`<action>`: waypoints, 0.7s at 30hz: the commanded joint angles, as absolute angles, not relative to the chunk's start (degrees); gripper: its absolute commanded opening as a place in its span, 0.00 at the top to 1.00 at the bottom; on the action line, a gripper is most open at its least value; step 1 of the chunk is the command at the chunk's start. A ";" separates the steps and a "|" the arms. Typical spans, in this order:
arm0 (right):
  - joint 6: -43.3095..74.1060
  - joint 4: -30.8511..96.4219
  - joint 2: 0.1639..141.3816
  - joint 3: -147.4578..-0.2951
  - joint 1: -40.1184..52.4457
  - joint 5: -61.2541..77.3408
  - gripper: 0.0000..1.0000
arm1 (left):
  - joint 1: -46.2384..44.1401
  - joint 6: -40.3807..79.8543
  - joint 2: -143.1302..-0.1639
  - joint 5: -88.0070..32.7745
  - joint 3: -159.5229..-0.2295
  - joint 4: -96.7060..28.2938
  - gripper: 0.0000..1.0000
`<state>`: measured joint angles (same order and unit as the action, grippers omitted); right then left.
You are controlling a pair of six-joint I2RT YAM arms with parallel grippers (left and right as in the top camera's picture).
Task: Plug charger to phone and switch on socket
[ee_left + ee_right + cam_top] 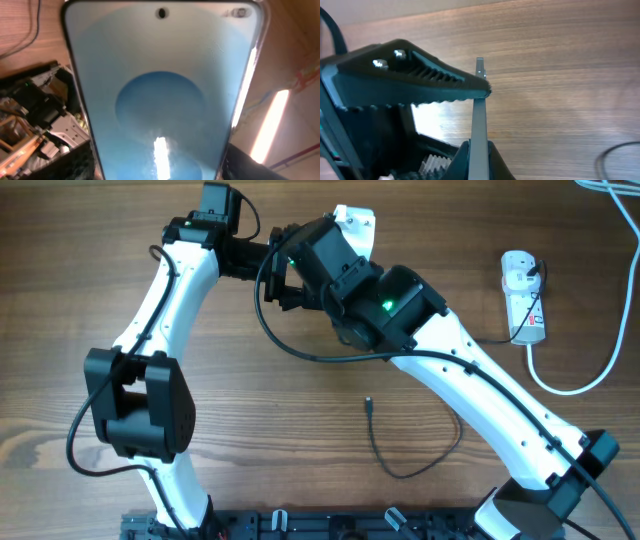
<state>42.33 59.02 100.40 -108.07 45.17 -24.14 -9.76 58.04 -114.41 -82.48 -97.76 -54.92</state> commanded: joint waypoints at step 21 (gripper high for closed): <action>107.42 60.73 96.25 -109.38 44.66 -28.47 0.90 | -9.98 60.97 -112.18 -86.13 -97.95 -52.05 0.45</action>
<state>98.28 59.59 97.84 -108.07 44.84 -26.22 -9.80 60.18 -113.95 -83.94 -97.76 -52.18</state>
